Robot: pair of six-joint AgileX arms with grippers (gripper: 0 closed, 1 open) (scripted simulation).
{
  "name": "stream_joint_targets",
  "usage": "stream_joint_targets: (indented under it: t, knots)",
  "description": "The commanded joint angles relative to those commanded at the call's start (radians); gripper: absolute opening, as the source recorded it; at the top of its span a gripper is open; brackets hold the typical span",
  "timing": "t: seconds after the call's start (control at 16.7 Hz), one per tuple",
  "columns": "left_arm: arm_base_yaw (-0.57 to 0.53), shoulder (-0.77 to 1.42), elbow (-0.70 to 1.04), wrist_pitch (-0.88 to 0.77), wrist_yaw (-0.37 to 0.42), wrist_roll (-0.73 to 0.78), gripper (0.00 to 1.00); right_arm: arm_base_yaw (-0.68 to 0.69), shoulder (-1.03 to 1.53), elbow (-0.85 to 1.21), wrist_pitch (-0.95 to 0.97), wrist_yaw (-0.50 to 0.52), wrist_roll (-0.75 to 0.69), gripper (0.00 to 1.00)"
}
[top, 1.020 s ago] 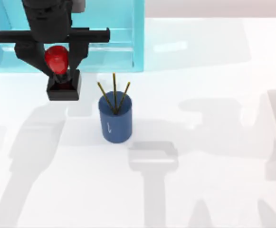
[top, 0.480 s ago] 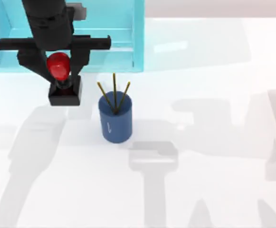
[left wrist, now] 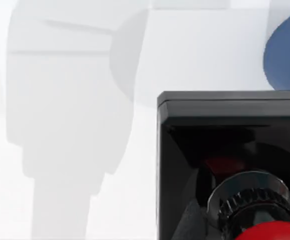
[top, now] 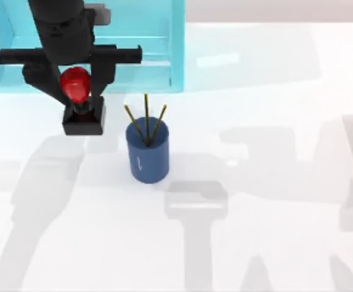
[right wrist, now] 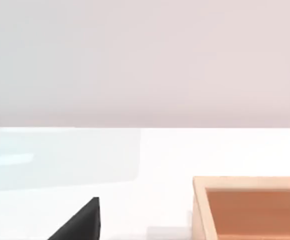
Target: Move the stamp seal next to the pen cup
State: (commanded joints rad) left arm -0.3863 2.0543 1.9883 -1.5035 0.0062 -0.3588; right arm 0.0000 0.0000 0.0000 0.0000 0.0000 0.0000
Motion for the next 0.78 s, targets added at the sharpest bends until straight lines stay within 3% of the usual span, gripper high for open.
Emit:
stream_joint_targets:
  t: [0.42,0.78]
  knots:
    - [0.0,0.0,0.0,0.0,0.0,0.0,0.98,0.0,0.0,0.0,0.0,0.0,0.0,1.0]
    - [0.0,0.0,0.0,0.0,0.0,0.0,1.0,0.0,0.0,0.0,0.0,0.0,0.0,1.0]
